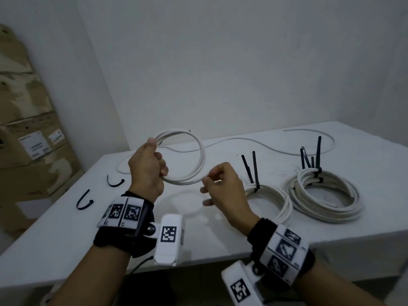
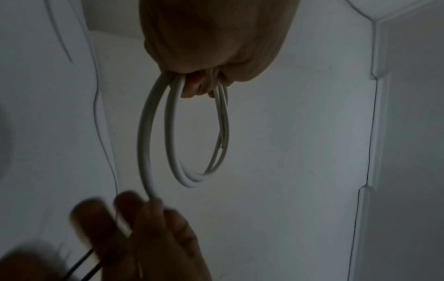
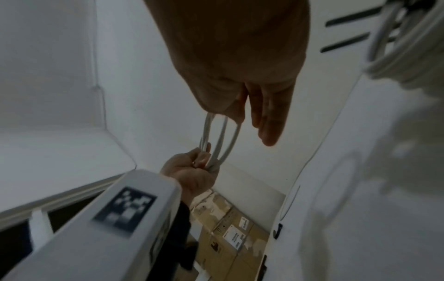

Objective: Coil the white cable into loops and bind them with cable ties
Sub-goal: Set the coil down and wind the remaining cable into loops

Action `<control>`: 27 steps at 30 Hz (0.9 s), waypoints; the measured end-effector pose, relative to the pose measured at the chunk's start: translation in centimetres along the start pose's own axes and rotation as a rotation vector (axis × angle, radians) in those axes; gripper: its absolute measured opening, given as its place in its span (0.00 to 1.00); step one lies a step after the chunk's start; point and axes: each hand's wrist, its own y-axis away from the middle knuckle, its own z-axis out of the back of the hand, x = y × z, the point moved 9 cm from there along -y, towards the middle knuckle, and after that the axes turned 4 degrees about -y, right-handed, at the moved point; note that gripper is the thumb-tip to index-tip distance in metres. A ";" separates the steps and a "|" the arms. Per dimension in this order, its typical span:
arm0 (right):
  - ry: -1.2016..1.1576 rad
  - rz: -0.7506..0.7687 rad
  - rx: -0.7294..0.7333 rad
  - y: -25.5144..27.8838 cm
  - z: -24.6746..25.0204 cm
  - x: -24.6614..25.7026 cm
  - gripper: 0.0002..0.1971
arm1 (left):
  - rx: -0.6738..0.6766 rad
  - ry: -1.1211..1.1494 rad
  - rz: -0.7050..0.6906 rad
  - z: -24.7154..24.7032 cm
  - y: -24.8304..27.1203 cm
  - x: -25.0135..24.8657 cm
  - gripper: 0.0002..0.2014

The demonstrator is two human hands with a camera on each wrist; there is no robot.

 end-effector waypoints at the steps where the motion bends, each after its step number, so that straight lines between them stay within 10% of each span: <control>1: -0.115 -0.047 -0.024 -0.6 0.0 -0.5 0.08 | 0.013 -0.005 0.016 -0.2 0.3 0.4 0.12; 6: -0.540 -0.318 0.029 -2.2 -1.2 -2.4 0.10 | 0.020 -0.076 0.014 -0.5 1.3 0.9 0.11; 12: -0.477 -0.252 0.253 -2.1 -2.2 -1.2 0.10 | -0.023 -0.185 0.007 0.5 0.8 1.3 0.09; 18: -0.395 -0.243 0.229 -1.8 -1.7 -1.6 0.13 | -0.009 -0.222 0.013 0.2 0.9 2.2 0.11; 27: -0.959 -0.544 0.181 -0.7 -3.4 -3.0 0.10 | 0.023 -0.176 0.057 -0.3 1.1 2.2 0.11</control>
